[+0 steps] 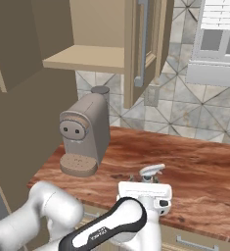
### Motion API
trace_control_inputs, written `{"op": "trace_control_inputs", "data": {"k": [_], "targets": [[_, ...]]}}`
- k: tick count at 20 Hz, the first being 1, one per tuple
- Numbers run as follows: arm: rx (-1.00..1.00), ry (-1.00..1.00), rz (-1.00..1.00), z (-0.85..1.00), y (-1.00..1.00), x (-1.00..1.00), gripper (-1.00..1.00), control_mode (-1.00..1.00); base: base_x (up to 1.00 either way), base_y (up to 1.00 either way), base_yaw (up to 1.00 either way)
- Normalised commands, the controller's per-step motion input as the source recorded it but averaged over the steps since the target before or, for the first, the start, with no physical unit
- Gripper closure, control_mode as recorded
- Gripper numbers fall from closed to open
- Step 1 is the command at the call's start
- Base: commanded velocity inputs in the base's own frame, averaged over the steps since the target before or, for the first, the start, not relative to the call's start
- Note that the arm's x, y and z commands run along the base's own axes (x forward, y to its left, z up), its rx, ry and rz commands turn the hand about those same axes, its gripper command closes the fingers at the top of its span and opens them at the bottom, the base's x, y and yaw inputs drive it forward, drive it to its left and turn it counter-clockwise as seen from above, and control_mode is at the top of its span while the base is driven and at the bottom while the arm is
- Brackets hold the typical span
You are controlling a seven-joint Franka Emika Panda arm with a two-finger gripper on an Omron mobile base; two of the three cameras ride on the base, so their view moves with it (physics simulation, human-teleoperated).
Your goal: Move the cutting board and knife to the sink. Then move spray from the cabinet to the counter.
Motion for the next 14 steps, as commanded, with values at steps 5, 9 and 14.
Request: {"op": "trace_control_inputs", "data": {"k": [5,9,14], "targets": [[0.00,0.00,-0.02,0.21,0.00,0.08,-1.00,-1.00,0.00,0.00,0.00],[0.00,0.00,-0.02,0.12,0.00,0.09,-1.00,-1.00,0.00,0.00,0.00],[0.00,0.00,-0.02,0.09,-0.02,0.03,-1.00,-1.00,0.00,0.00,0.00]]}}
